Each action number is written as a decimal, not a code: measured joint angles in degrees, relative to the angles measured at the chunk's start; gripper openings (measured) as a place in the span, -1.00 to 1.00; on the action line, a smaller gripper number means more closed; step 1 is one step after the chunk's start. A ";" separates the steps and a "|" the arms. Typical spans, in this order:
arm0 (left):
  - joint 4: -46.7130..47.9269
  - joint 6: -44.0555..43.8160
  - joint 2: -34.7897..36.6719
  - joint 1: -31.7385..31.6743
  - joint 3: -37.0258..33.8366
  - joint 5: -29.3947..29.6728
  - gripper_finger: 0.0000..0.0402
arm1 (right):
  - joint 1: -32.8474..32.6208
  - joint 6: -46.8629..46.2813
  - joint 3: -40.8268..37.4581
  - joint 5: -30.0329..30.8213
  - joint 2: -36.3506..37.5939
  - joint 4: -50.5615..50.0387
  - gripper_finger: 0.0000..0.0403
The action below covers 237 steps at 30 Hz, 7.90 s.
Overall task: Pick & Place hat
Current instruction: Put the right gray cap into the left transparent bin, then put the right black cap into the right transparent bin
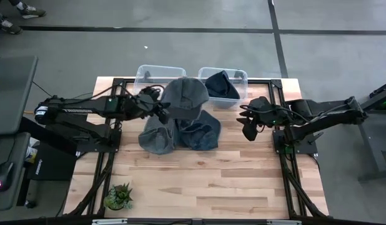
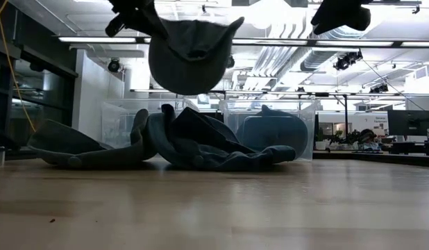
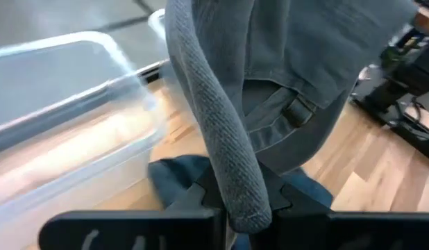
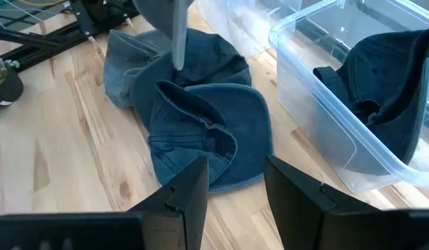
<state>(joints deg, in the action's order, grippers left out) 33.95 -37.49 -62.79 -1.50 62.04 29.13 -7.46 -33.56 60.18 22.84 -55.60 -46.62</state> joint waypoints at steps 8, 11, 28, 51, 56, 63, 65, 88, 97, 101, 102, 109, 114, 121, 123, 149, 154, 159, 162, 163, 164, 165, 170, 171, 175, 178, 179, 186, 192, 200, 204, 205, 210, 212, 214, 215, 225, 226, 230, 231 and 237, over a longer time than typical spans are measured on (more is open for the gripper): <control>6.67 2.85 6.86 -5.85 -0.02 -1.61 -0.91 | 0.00 0.48 0.00 0.15 -2.05 1.62 -0.33; 8.70 5.58 9.40 -8.27 -0.05 -1.75 -0.91 | 0.00 0.53 0.00 -0.43 -3.81 1.95 -0.33; 4.49 23.25 11.68 -32.87 -0.04 -17.55 -0.91 | 0.00 2.05 0.00 -2.37 -11.57 9.88 -0.33; -7.68 28.33 3.06 -61.83 -9.85 -53.67 -0.92 | 0.00 2.04 0.00 -2.24 -11.57 11.37 -0.33; -8.33 28.61 1.22 -63.19 -10.58 -54.40 -0.92 | 0.00 1.48 0.00 -2.24 -11.57 11.37 -0.33; -8.52 29.79 -2.39 -63.01 -10.58 -53.92 -0.92 | 0.00 1.44 0.00 -2.26 -11.57 11.35 -0.33; -8.52 29.79 -3.69 -62.99 -10.58 -53.71 -0.92 | 0.00 1.43 0.00 -2.34 -11.57 11.35 -0.33; -6.97 29.68 -7.63 -62.99 -10.60 -52.82 -0.34 | 0.00 0.98 0.00 -3.81 -11.57 11.33 -0.33; -7.47 26.66 -6.75 -63.01 -10.60 -50.86 -0.14 | -0.02 1.31 0.00 -5.35 -11.57 11.31 -0.33; -7.90 26.69 -4.84 -62.99 -10.60 -48.25 -0.13 | -0.02 1.49 0.00 -6.74 -11.57 11.31 -0.33; -8.08 26.69 -4.34 -62.99 -10.60 -47.58 -0.13 | -0.02 1.49 0.00 -6.77 -11.57 11.31 -0.33; -8.50 25.15 0.53 -62.99 -10.58 -45.46 -0.13 | -0.02 1.49 0.00 -6.93 -11.57 11.27 -0.33; -8.02 24.08 4.59 -62.99 -10.58 -48.38 -0.13 | -0.04 4.23 -0.06 -9.48 -11.61 11.16 -0.33; -6.50 21.10 8.39 -62.97 -10.58 -54.56 -0.13 | -0.15 8.30 -4.22 -12.97 -11.90 11.69 -0.33; -5.12 20.67 9.43 -62.94 -10.58 -55.82 -0.16 | -0.15 6.19 -5.54 -12.84 -11.91 11.75 -0.33; 1.43 11.46 10.56 -29.63 -10.56 -48.45 -0.92 | -0.04 -5.02 -13.25 -14.26 -10.94 10.88 -0.33; -2.72 11.62 7.16 -20.10 -10.51 -46.24 -0.92 | -0.05 -2.25 -13.25 -13.73 -10.50 2.62 -0.33; -7.36 15.46 1.56 -11.40 -10.51 -41.93 -0.92 | -0.04 -0.31 -13.25 -12.71 -10.44 -2.74 -0.33; -9.46 16.40 -2.41 -7.75 -10.51 -37.93 -0.92 | -0.06 0.04 -13.25 -12.64 -10.01 -4.90 -0.33; -10.61 16.17 -3.77 -6.86 -10.51 -36.85 -0.91 | -0.04 0.02 -13.25 -12.79 -9.70 -5.61 -0.33; -11.70 15.82 -5.07 -6.17 -10.51 -36.55 -0.90 | -0.04 0.00 -13.25 -12.83 -9.42 -6.32 -0.33; -13.02 15.77 -6.42 -5.65 -10.54 -36.79 -0.87 | -0.04 -0.07 -13.25 -12.87 -8.93 -7.20 -0.33; -20.68 15.21 -12.25 -3.18 -10.51 -39.07 -0.56 | -0.07 -0.33 -13.22 -12.61 -4.47 -11.65 -0.33; -21.36 15.21 -13.32 -2.68 -10.51 -39.09 -0.47 | -0.07 -0.02 -13.22 -12.21 -3.29 -12.30 -0.33; -24.02 15.60 -17.61 -1.25 -10.51 -37.89 -0.07 | -0.07 1.86 -13.22 -10.50 1.90 -12.92 -0.33; -24.75 19.01 -19.97 -0.14 -10.51 -37.26 0.19 | -0.07 3.50 -13.22 -9.51 5.37 -12.92 -0.33; -24.91 20.20 -20.62 0.19 -10.52 -36.24 0.25 | -0.07 4.02 -13.22 -9.30 6.43 -12.91 -0.33; -24.96 24.88 -23.30 1.61 -10.46 -25.18 0.41 | -0.07 6.46 -13.22 -9.09 11.57 -13.74 -0.33; -24.63 29.27 -23.36 1.62 -7.17 -22.41 0.42 | -0.07 7.06 -13.22 -9.27 13.29 -15.15 -0.33; -13.88 34.51 -23.36 1.53 -3.19 -18.01 0.42 | -0.07 8.61 -13.22 -9.27 13.34 -15.75 -0.33; -10.12 36.97 -23.36 1.53 -3.19 -18.06 0.42 | -0.07 9.28 -13.22 -9.27 13.34 -15.75 -0.33; -9.65 37.70 -23.36 1.53 -3.19 -17.95 0.42 | -0.07 9.48 -13.22 -9.27 13.33 -15.73 -0.33; -9.37 39.19 -23.36 1.49 -3.19 -17.52 0.42 | -0.04 9.57 -13.22 -8.86 13.32 -15.71 -0.33; -9.73 40.00 -24.17 1.49 -3.16 -17.38 0.42 | -0.04 9.51 -13.22 -8.85 13.32 -15.71 -0.33; -11.02 40.29 -26.28 1.49 -3.05 -17.47 0.42 | -0.04 9.16 -13.22 -8.82 13.32 -15.66 -0.33; -10.25 40.28 -27.13 1.49 -3.17 -17.61 0.42 | -0.07 9.16 -13.22 -8.66 13.30 -15.64 -0.33; -17.32 39.65 -32.48 1.45 -3.22 -11.44 0.42 | -0.06 7.05 -13.22 -8.25 13.23 -15.23 -0.33; -18.67 39.69 -32.44 1.45 -3.12 -10.85 0.42 | -0.04 6.71 -13.22 -8.25 13.23 -15.23 -0.33; -21.09 40.68 -32.41 1.44 -3.13 -9.00 0.42 | -0.04 6.38 -13.22 -8.33 13.23 -15.23 -0.33; -21.68 40.75 -32.40 1.18 -3.13 -8.71 0.42 | -0.04 6.03 -13.22 -8.33 13.23 -15.23 -0.33; -21.81 41.40 -33.88 -1.32 -3.15 -10.37 0.42 | -0.05 5.07 -13.22 -8.36 13.23 -15.23 -0.33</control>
<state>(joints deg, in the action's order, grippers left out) 12.14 3.90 -96.67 -2.82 58.89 18.76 -7.51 -28.50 46.96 14.47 -42.37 -61.84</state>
